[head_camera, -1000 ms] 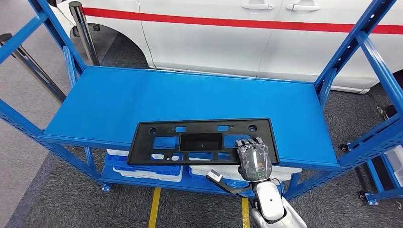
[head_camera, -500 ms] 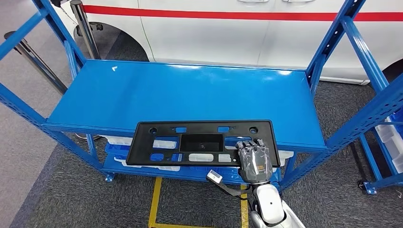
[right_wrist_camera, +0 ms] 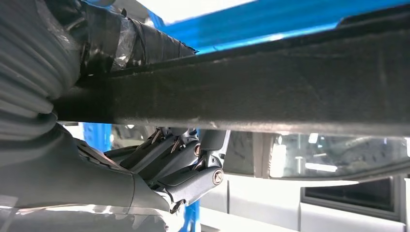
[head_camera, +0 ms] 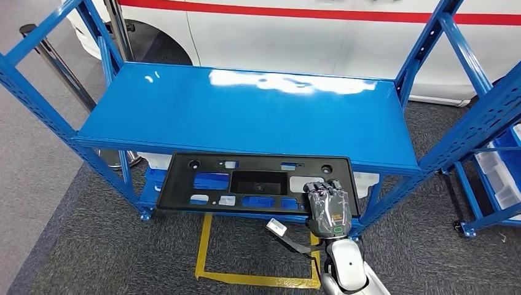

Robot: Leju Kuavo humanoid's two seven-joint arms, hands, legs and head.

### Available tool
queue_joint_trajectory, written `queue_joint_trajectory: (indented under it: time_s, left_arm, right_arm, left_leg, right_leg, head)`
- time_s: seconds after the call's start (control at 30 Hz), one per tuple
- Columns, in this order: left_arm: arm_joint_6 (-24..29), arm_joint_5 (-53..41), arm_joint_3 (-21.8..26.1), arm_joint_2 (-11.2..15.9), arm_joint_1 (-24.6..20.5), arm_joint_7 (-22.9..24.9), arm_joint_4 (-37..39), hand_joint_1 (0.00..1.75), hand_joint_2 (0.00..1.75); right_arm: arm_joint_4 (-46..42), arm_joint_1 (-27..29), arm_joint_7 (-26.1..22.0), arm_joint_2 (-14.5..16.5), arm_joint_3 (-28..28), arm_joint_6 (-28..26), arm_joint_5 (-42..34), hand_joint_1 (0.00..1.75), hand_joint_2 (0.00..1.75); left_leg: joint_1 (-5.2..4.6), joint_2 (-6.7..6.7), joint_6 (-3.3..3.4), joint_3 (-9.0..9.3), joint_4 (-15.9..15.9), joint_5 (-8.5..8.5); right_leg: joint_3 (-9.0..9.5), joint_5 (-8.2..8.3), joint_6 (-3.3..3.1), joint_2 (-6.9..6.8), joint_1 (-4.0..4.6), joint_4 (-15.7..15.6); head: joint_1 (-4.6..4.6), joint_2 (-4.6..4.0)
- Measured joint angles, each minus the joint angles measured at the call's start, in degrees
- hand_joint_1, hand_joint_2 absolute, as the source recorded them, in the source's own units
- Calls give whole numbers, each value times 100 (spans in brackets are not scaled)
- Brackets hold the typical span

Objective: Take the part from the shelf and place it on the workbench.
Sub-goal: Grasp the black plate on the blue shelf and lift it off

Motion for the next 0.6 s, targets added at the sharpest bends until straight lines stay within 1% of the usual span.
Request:
queue_joint_trajectory:
  time_s: [0.03,0.07,0.1,0.13,0.17,0.2,0.23,0.27,0.3,0.33,0.37,0.4,0.43,0.47,0.5,0.53,0.57,0.6]
  left_arm:
    - [-7,-4,1,-5,-1,1,0,0,175]
    - [-20,-11,3,-9,-3,-1,0,0,175]
    - [-33,-21,7,-11,-8,-5,0,0,175]
    - [-48,-33,14,-13,-10,-9,0,0,175]
    - [-64,-50,25,-14,-10,-15,0,0,175]
    - [-77,-66,38,-14,-9,-24,0,0,175]
    - [-89,-83,51,-15,-6,-34,0,0,175]
    - [-100,-100,63,-15,-4,-47,0,0,175]
    - [-107,-118,74,-15,0,-60,0,0,175]
    - [-111,-144,84,-15,3,-68,0,0,175]
    - [-116,-173,91,-15,3,-71,0,0,175]
    - [-122,-210,96,-15,1,-69,0,0,175]
    - [-133,-250,98,-15,-8,-60,0,0,175]
    - [-151,-289,98,-15,-20,-45,0,0,175]
    - [-171,-322,98,-15,-34,-29,0,0,175]
    - [-187,-350,98,-9,-50,-14,-1,0,175]
    - [-201,-377,98,-2,-66,-2,-2,0,175]
    - [-213,-400,98,6,-84,9,-3,0,175]
  right_arm:
    - [0,-3,-82,18,-3,14,-137,169,175]
    - [1,-6,-194,48,-5,40,-325,169,175]
    - [7,-5,-323,86,-7,76,-548,169,175]
    - [16,2,-456,127,-7,120,-776,169,175]
    - [35,20,-618,175,-7,199,-1073,169,175]
    - [61,40,-787,221,-6,308,-1410,169,175]
    - [91,62,-982,270,-2,477,-1837,169,175]
    - [122,85,-1183,318,4,685,-2311,169,175]
    - [152,107,-1400,366,16,1001,-2909,169,175]
    - [178,135,-1609,410,32,1361,-3530,169,175]
    - [202,166,-1796,444,51,1744,-4126,169,175]
    - [229,198,-1981,474,74,2161,-4725,169,175]
    - [256,231,-2124,487,97,2512,-5178,169,175]
    - [286,264,-2260,495,121,2852,-5588,169,175]
    - [316,299,-2379,501,143,3149,-5936,169,175]
    - [341,332,-2476,510,165,3395,-6223,169,175]
    - [361,361,-2544,522,186,3600,-6469,169,175]
    - [378,381,-2586,532,206,3802,-6707,169,175]
  left_leg:
    - [-6,-2,-27,-77,52,27]
    - [-11,-4,-60,-133,94,58]
    - [-16,-5,-95,-170,120,95]
    - [-18,-5,-131,-195,123,142]
    - [-11,-6,-168,-210,114,198]
    - [5,-10,-200,-232,120,206]
    - [20,-15,-231,-276,179,108]
    - [33,-21,-257,-340,325,-99]
    - [44,-24,-278,-415,578,-403]
    - [44,-25,-292,-495,910,-717]
    - [45,-26,-298,-555,1265,-935]
    - [43,-26,-297,-568,1552,-1011]
    - [39,-27,-286,-513,1695,-942]
    - [34,-28,-266,-363,1646,-777]
    - [22,-31,-234,-110,1393,-598]
    - [4,-37,-192,199,996,-523]
    - [-14,-42,-155,514,546,-531]
    - [-35,-47,-127,738,184,-593]
  right_leg:
    - [294,40,-5,2,1,-397]
    - [540,3,-27,6,10,-764]
    - [699,-63,-57,11,25,-1035]
    - [754,-114,-97,15,46,-1176]
    - [732,-96,-150,15,57,-1211]
    - [683,-43,-201,1,59,-1219]
    - [622,20,-262,-11,57,-1224]
    - [548,89,-319,-25,55,-1233]
    - [467,160,-361,-34,55,-1237]
    - [383,229,-387,-33,66,-1235]
    - [295,297,-398,-34,80,-1230]
    - [201,366,-399,-38,97,-1220]
    - [110,430,-400,-45,113,-1208]
    - [18,489,-397,-52,126,-1191]
    - [-62,543,-393,-57,137,-1175]
    - [-124,592,-385,-59,145,-1160]
    - [-169,639,-369,-59,151,-1149]
    - [-197,693,-346,-61,150,-1149]
  head:
    - [1,1]
    - [-2,0]
    - [-3,1]
    - [-5,1]
    - [-5,1]
    - [-4,1]
    - [-5,0]
    - [-4,-1]
    - [-5,0]
    - [-6,0]
    - [-6,0]
    - [-7,1]
    - [-8,1]
    - [-8,1]
    - [-8,1]
    - [-8,0]
    - [-7,0]
    - [-7,0]
